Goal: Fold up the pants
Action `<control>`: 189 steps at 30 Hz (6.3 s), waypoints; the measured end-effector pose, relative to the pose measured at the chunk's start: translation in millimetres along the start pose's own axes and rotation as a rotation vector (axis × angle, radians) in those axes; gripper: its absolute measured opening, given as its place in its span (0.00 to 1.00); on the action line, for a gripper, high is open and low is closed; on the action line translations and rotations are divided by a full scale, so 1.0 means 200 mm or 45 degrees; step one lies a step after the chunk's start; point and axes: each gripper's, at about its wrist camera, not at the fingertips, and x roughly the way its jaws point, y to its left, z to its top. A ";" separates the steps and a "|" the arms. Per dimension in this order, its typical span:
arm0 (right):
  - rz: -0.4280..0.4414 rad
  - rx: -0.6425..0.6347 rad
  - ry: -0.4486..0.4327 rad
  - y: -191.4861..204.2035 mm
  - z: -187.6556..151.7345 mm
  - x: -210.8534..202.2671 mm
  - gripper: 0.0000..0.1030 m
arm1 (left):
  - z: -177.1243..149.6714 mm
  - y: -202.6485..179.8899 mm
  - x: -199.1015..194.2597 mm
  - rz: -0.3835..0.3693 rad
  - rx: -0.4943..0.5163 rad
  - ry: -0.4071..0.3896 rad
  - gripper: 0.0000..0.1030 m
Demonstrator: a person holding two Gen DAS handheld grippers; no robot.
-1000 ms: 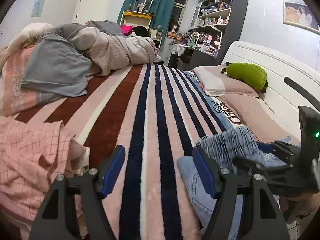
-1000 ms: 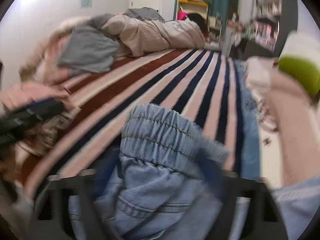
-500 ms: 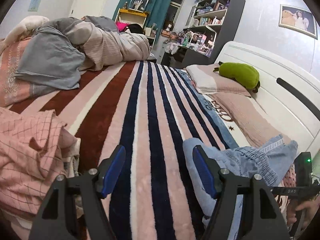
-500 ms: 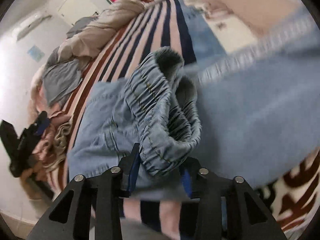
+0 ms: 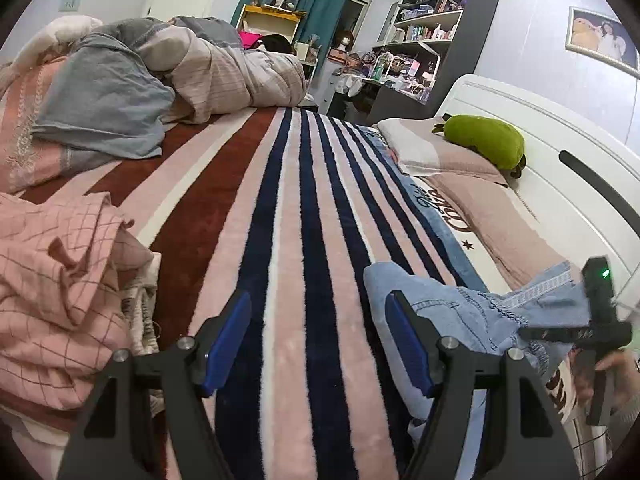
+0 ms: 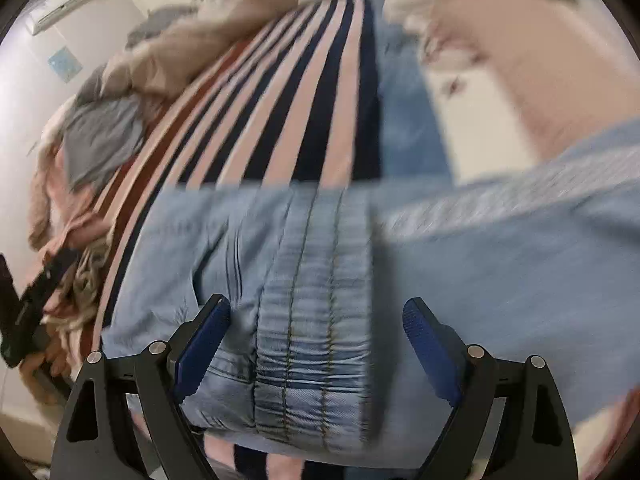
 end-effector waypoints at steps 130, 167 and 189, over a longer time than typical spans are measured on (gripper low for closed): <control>0.128 -0.383 -0.256 -0.12 -0.19 -0.27 0.50 | -0.23 -0.66 0.29 -0.010 0.197 0.326 0.64; 0.362 -0.200 -0.210 -0.31 -0.14 -0.15 0.17 | -0.17 -0.72 0.26 -0.062 0.290 0.310 0.15; 0.418 -0.352 -0.351 0.38 -0.03 -0.34 0.16 | 0.14 -0.34 -0.27 -0.023 0.314 0.061 0.14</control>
